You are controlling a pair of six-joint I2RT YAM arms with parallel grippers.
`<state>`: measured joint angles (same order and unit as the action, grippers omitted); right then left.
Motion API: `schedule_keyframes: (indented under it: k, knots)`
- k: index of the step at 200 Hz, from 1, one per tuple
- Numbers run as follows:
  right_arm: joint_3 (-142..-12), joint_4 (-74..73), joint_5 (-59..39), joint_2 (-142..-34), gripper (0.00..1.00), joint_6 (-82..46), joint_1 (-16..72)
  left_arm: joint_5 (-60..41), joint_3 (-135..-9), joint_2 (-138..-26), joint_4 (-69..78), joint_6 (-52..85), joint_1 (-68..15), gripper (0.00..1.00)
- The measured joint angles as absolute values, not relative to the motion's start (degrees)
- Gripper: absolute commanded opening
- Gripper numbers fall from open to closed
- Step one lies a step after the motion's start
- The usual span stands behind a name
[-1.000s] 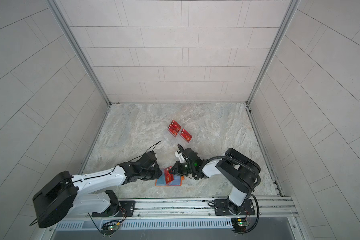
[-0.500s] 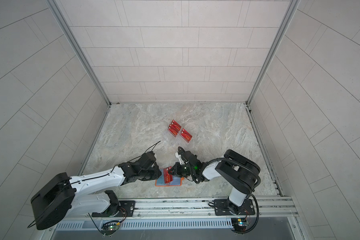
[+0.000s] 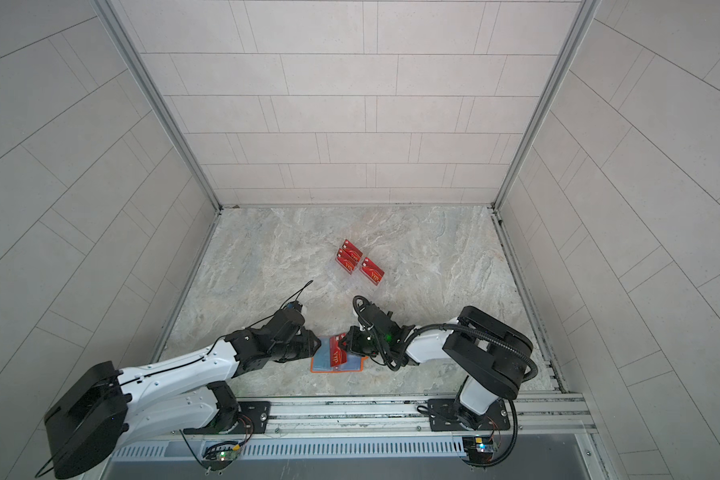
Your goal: Put the credit cards into the card holder
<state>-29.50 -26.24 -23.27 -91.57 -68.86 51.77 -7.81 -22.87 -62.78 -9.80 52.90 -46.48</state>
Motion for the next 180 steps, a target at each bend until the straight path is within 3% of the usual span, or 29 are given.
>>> schedule_keyframes:
  k: [68, 124, 158, 180]
  knots:
    - [-31.6, -22.0, -20.7, -91.5, 0.14, -69.4, 53.4, -8.9, -19.6, -62.2, -7.0, 52.9, -44.8, 0.35]
    - [-31.4, -23.9, -19.3, -91.5, 0.10, -71.5, 54.0, -9.9, -19.6, -62.0, -5.7, 52.5, -44.4, 0.36]
    - [-31.4, -24.4, -17.5, -91.6, 0.13, -72.3, 55.0, -10.2, -19.2, -62.5, -5.4, 52.5, -44.4, 0.40]
    - [-31.4, -23.2, -16.2, -91.6, 0.22, -72.3, 55.7, -10.4, -19.2, -62.7, -5.3, 52.5, -44.4, 0.41]
